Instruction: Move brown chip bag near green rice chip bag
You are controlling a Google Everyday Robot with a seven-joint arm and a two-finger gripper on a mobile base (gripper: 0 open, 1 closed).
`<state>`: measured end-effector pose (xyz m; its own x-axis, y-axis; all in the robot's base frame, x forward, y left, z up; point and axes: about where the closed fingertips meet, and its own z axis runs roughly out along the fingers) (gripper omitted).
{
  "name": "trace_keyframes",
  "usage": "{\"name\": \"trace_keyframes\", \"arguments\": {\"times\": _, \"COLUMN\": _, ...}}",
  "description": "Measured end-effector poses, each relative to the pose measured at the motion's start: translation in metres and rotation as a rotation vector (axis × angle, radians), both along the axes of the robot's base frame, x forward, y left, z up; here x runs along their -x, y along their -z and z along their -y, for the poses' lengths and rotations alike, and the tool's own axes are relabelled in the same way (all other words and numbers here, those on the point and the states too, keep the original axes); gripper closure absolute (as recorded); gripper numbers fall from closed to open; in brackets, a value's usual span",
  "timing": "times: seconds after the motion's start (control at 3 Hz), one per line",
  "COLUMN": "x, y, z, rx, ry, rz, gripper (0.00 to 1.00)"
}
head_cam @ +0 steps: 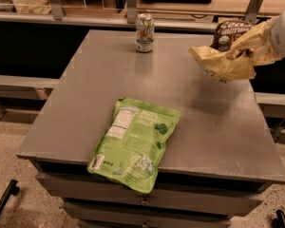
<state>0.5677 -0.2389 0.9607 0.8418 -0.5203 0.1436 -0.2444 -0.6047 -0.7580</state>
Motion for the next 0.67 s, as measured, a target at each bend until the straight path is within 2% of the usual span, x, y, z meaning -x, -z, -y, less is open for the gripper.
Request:
{"name": "trace_keyframes", "arguments": {"times": 0.33, "x": 0.007, "y": 0.000, "z": -0.011, "rx": -0.011, "ry": -0.072, "rz": 0.015, "gripper": 1.00}}
{"name": "trace_keyframes", "arguments": {"times": 0.67, "x": 0.057, "y": -0.004, "z": -0.061, "rx": -0.032, "ry": -0.435, "rz": 0.078, "gripper": 0.98}}
